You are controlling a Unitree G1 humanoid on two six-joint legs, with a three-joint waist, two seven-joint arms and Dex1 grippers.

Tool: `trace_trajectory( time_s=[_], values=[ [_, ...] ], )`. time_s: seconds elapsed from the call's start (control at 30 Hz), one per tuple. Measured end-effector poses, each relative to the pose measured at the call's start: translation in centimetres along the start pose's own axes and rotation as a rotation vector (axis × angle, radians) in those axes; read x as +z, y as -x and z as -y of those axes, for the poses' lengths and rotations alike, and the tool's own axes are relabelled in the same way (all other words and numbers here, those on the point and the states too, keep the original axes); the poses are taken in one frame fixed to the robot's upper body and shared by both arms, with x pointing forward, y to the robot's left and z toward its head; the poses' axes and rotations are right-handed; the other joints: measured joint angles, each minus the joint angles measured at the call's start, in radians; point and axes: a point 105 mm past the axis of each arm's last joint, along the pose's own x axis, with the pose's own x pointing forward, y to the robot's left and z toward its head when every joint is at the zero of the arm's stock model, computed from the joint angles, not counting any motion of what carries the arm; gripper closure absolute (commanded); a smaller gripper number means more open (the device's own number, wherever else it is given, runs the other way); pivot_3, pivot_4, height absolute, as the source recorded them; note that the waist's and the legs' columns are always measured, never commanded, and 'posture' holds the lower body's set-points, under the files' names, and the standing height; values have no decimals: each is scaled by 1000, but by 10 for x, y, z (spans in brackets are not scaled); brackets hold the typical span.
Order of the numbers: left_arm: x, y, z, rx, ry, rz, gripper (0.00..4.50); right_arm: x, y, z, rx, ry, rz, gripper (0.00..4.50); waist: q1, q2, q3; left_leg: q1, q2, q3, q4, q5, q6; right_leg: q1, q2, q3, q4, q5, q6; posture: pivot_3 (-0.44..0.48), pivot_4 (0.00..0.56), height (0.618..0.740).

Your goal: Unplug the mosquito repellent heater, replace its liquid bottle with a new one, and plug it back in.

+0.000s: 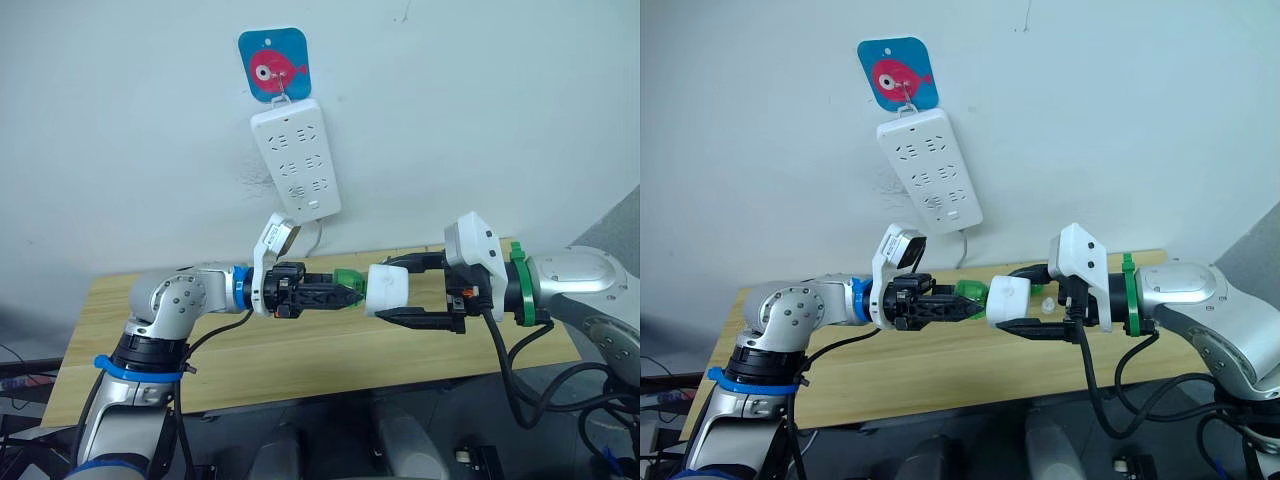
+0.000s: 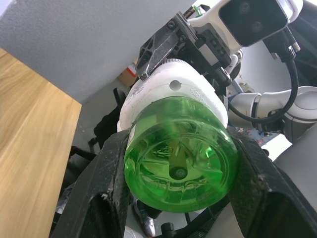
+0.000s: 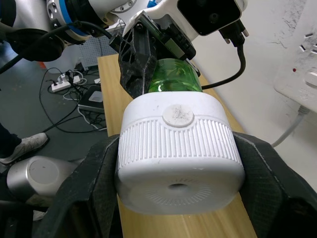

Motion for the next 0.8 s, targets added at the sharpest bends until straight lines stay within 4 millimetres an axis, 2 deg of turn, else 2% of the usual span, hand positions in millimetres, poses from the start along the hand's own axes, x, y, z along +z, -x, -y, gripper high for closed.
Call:
trace_trajectory(
  time_s=[0.17, 0.3, 0.4, 0.47, 0.53, 0.63, 0.8],
  values=[
    [4, 13, -6, 80, -29, -27, 0, -12, -2, 2, -11, 26, -27, 1557, 0, 0, 0, 0, 0, 0, 0, 0, 0, 0, 0, 0, 0, 0, 0, -219, 153, 740],
    [-4, 32, -12, 158, -37, -120, 0, -21, 1, 12, -51, 141, -84, 1557, -1, 0, 0, 0, 0, 0, 0, 0, 0, -1, 0, 0, 0, 0, 0, -219, 153, 740],
    [-10, 49, -21, 234, -100, -224, 0, -41, 9, 24, -58, 399, -242, 1557, -2, 0, 0, 0, 0, 4, 0, 0, 0, -1, 0, 0, 0, 0, 0, -218, 157, 740],
    [-11, 53, -29, 276, -197, -297, 0, -51, 11, 32, -33, 562, -320, 1557, 0, 0, 0, 0, -1, 6, 0, 0, 0, -1, 0, 0, 0, 0, 0, -218, 158, 740],
    [-13, 45, -38, 283, -309, -368, 0, -52, 9, 36, 11, 706, -348, 1557, 0, 0, 0, -1, -1, 6, 0, 0, 0, -1, 0, 1, 0, 0, 0, -222, 160, 740],
    [-9, 22, -45, 237, -460, -418, 0, -39, 3, 40, 59, 878, -338, 1557, -1, 0, 0, -1, -1, 6, 0, 0, 0, -2, 0, 0, 0, 0, 0, -225, 162, 740],
    [-4, 1, -47, 196, -558, -452, 0, -40, -7, 32, 146, 932, -313, 1557, -4, 0, 0, -1, 0, 5, 0, 0, 0, -2, 0, 1, 1, 0, 0, -232, 161, 740]
  ],
)
